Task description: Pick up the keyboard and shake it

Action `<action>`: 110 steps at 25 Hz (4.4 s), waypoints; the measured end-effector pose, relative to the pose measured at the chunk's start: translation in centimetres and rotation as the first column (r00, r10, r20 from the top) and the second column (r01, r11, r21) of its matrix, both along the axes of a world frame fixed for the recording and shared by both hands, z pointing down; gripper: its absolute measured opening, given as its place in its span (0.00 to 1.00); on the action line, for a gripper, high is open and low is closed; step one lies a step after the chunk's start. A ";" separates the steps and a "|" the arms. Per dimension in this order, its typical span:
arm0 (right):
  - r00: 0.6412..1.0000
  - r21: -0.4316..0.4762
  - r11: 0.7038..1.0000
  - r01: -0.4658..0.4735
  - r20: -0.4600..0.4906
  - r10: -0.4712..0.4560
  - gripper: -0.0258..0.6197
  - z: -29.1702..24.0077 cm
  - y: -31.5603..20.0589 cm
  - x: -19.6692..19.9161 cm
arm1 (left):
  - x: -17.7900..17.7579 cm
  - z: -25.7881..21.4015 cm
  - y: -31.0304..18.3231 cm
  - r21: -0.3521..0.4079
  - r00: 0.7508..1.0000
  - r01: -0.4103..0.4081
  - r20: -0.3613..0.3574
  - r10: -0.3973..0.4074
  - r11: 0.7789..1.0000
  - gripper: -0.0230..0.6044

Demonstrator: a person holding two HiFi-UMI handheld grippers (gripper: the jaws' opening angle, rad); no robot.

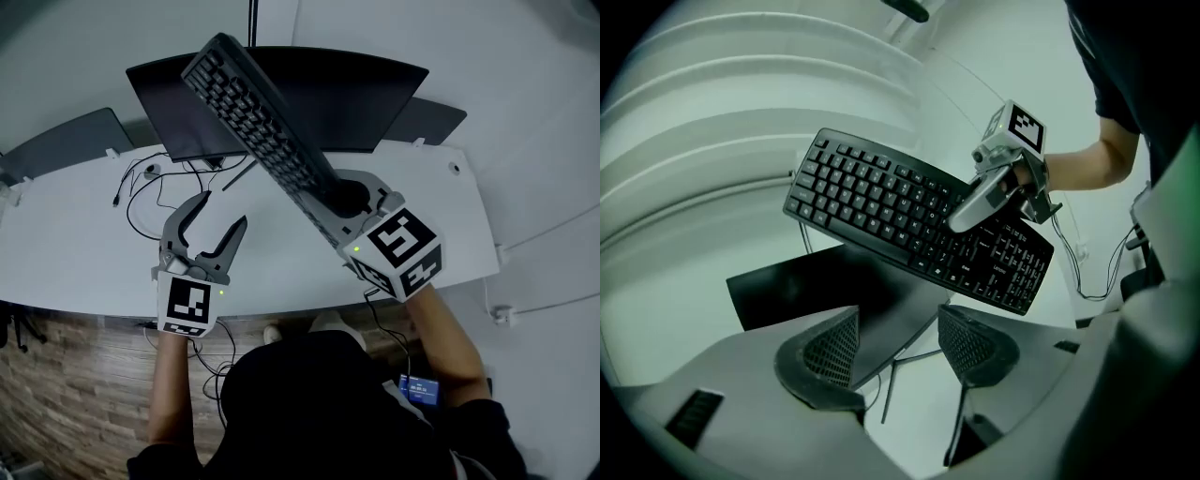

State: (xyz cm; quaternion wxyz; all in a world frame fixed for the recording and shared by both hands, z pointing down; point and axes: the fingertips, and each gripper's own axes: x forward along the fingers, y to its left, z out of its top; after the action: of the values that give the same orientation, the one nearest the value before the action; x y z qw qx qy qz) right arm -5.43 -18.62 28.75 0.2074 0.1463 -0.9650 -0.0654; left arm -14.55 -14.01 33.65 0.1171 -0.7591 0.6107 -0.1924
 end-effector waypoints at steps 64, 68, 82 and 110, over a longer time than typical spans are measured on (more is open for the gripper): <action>0.423 -0.417 0.716 0.559 0.887 0.185 0.16 -9.7 -0.8 2.6 | 8.4 -4.0 4.9 0.530 0.084 -0.319 -0.810 0.580 0.786 0.47; 0.410 -0.419 0.717 0.558 0.890 0.201 0.16 -9.3 -0.8 3.0 | 7.9 -4.3 5.1 0.559 0.079 -0.271 -0.799 0.596 0.784 0.40; 0.387 -0.403 0.723 0.561 0.900 0.202 0.16 -8.1 -0.8 3.2 | 7.1 -3.7 5.1 0.620 -0.119 -0.220 -0.783 0.610 0.753 0.20; 0.346 -0.408 0.704 0.582 0.907 0.239 0.16 -7.1 -1.2 3.7 | 6.3 -2.3 4.1 0.567 -0.257 -0.199 -0.817 0.516 0.799 0.17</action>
State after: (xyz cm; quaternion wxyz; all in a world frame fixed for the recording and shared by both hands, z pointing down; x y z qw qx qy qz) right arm -1.77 -19.80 21.64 -0.3418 -0.0446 -0.8655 0.3635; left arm -8.22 -9.88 31.34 -0.2392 -0.7660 0.2469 0.5431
